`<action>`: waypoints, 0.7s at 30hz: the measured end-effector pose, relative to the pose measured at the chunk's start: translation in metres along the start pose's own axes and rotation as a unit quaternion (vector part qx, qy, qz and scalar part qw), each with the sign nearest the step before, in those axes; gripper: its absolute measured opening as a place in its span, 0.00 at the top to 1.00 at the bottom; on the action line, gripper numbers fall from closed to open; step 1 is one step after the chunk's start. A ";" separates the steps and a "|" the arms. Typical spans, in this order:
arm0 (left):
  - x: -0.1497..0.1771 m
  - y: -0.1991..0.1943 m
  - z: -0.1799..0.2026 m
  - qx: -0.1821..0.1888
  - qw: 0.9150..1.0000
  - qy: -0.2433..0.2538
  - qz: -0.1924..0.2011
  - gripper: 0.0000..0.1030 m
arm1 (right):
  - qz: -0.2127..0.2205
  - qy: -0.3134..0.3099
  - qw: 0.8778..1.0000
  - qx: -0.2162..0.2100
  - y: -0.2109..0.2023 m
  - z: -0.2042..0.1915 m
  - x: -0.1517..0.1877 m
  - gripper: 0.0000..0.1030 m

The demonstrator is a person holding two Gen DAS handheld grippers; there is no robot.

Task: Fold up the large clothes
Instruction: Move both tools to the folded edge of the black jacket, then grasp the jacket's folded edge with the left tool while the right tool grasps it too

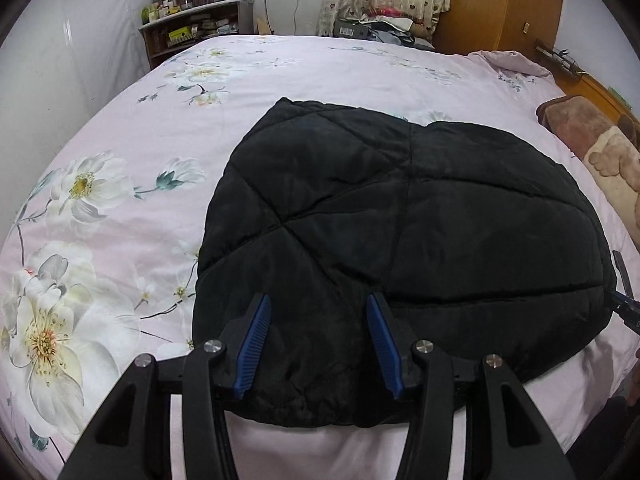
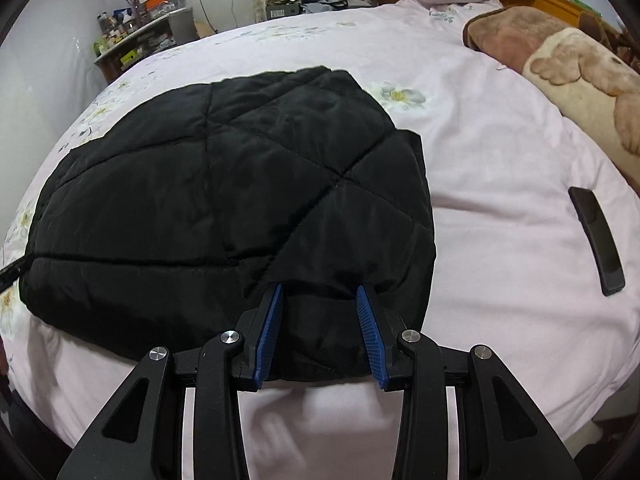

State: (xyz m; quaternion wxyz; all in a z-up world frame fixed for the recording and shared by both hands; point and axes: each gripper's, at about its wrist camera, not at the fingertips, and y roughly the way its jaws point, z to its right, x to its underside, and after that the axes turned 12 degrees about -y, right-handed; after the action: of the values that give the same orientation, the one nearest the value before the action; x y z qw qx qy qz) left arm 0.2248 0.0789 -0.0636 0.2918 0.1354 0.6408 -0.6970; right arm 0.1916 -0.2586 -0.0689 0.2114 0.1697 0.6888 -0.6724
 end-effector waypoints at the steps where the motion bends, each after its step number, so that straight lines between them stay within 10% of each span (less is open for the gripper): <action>1: 0.000 -0.001 0.000 0.000 1.000 0.000 0.000 0.49 | 0.001 -0.001 1.000 0.000 -0.002 0.000 0.001 0.62; 21: -0.034 0.011 -0.047 0.000 0.999 -0.032 0.009 0.48 | 0.036 0.035 0.999 -0.002 -0.007 0.035 -0.012 0.46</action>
State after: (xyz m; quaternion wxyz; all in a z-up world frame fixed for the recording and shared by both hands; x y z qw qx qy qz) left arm 0.2491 0.1324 -0.0599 0.3182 0.1191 0.6303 -0.6981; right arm 0.2002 -0.2936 -0.0573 0.2113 0.2174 0.6907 -0.6565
